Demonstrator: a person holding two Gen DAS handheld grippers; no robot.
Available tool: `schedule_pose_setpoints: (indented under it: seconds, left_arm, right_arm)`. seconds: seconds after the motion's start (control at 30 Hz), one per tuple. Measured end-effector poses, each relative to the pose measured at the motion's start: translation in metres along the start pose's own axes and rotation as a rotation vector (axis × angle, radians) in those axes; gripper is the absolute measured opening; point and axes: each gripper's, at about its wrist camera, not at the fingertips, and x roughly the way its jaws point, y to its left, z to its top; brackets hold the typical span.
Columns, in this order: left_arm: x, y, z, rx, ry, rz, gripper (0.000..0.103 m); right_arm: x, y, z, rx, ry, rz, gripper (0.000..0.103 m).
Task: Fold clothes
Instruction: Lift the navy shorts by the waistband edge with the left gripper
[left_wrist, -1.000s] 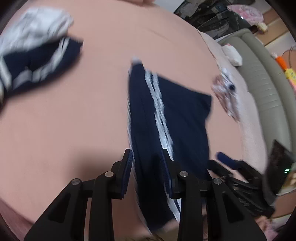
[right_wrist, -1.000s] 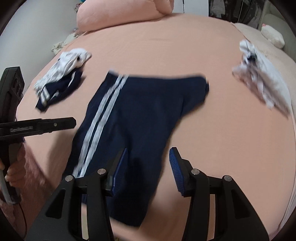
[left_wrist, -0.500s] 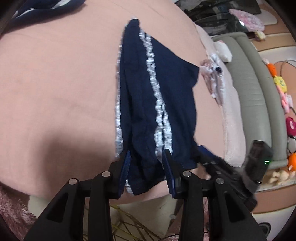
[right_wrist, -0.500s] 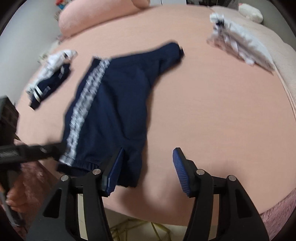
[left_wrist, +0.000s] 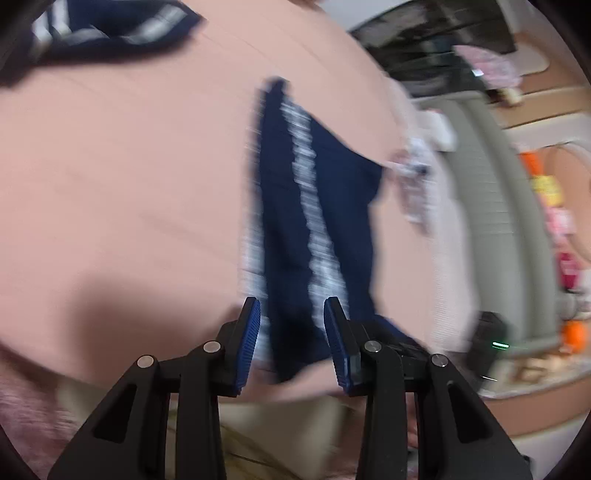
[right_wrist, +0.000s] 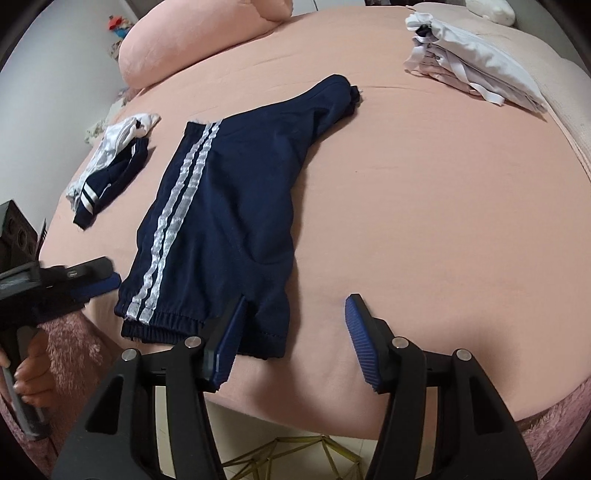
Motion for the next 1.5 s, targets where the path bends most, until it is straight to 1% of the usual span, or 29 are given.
schedule_pose_setpoints:
  seconds: [0.07,0.17,0.33,0.4,0.5,0.6,0.67,0.7,0.77,0.83,0.9,1.0,1.03,1.1,1.13,1.17,1.2,1.27,1.33,1.37,1.4,1.43,1.5]
  left_arm:
    - [0.001,0.000,-0.001,-0.003,0.012,-0.020,0.045]
    - [0.003,0.000,-0.002,-0.008,0.030,-0.051,0.045]
    - [0.005,0.000,-0.003,-0.016,0.061,-0.101,0.045]
    - [0.006,0.000,-0.004,-0.019,0.073,-0.122,0.045]
    - [0.009,-0.001,-0.005,-0.022,0.090,-0.151,0.045]
    - [0.018,-0.011,-0.004,0.002,0.099,-0.175,0.045]
    - [0.023,-0.013,-0.005,0.019,0.109,-0.157,0.043]
    - [0.026,-0.016,-0.006,0.037,0.111,-0.134,0.036]
    - [0.030,-0.020,-0.008,0.072,0.112,-0.091,0.021]
    - [0.023,-0.028,-0.009,0.104,0.079,-0.064,0.014]
    - [0.013,-0.034,-0.007,0.117,0.045,-0.066,0.014]
    - [-0.002,-0.033,-0.003,0.121,0.014,-0.060,0.014]
    - [-0.005,-0.030,-0.003,0.123,0.013,-0.060,0.014]
    - [-0.003,-0.021,-0.004,0.117,0.043,-0.045,0.014]
    - [0.004,-0.020,-0.005,0.108,0.063,-0.013,0.014]
    - [0.013,-0.016,-0.007,0.102,0.091,0.030,0.014]
    - [0.020,-0.013,-0.009,0.103,0.113,0.055,0.014]
    - [0.023,-0.013,-0.009,0.110,0.134,0.069,0.015]
    - [0.022,-0.016,-0.007,0.123,0.140,0.073,0.019]
    - [0.021,-0.018,-0.006,0.128,0.141,0.075,0.028]
    - [0.017,-0.017,-0.004,0.120,0.129,0.070,0.034]
    - [0.012,-0.017,-0.002,0.114,0.115,0.064,0.034]
    - [0.002,-0.021,0.002,0.126,0.058,0.045,0.034]
  right_arm:
    - [0.003,0.001,0.001,-0.008,0.001,-0.006,0.057]
    - [0.003,0.002,0.002,-0.040,-0.006,-0.026,0.059]
    - [0.006,0.010,0.002,-0.067,-0.011,-0.040,0.060]
    - [0.003,0.007,0.003,-0.054,-0.016,-0.034,0.060]
    - [-0.005,0.001,0.006,-0.037,-0.048,-0.047,0.060]
    - [-0.012,-0.003,0.007,-0.030,-0.085,-0.070,0.060]
    - [-0.011,-0.008,0.006,-0.015,-0.082,-0.077,0.060]
    - [-0.010,-0.010,0.006,-0.008,-0.074,-0.075,0.060]
    - [-0.002,-0.013,0.005,-0.010,-0.031,-0.077,0.060]
    - [-0.002,-0.010,0.004,-0.033,-0.042,-0.094,0.060]
    - [-0.008,-0.007,0.005,-0.046,-0.062,-0.082,0.060]
    - [-0.014,-0.003,0.006,-0.057,-0.100,-0.062,0.060]
    - [-0.010,-0.002,0.005,-0.064,-0.080,-0.069,0.060]
    - [-0.001,0.000,0.004,-0.078,-0.037,-0.084,0.060]
    - [0.004,0.000,0.002,-0.085,-0.006,-0.105,0.060]
    - [0.007,0.000,0.000,-0.089,0.007,-0.115,0.060]
    - [0.006,0.001,-0.001,-0.094,0.009,-0.121,0.060]
    - [0.004,0.000,-0.003,-0.099,0.020,-0.133,0.060]
    - [0.002,-0.002,-0.004,-0.101,0.031,-0.144,0.060]
    - [0.000,-0.003,-0.004,-0.101,0.032,-0.153,0.060]
    - [-0.003,-0.004,-0.003,-0.099,0.026,-0.156,0.060]
    - [-0.007,-0.005,-0.001,-0.096,0.020,-0.160,0.060]
    - [-0.018,-0.007,0.005,-0.089,-0.028,-0.115,0.060]
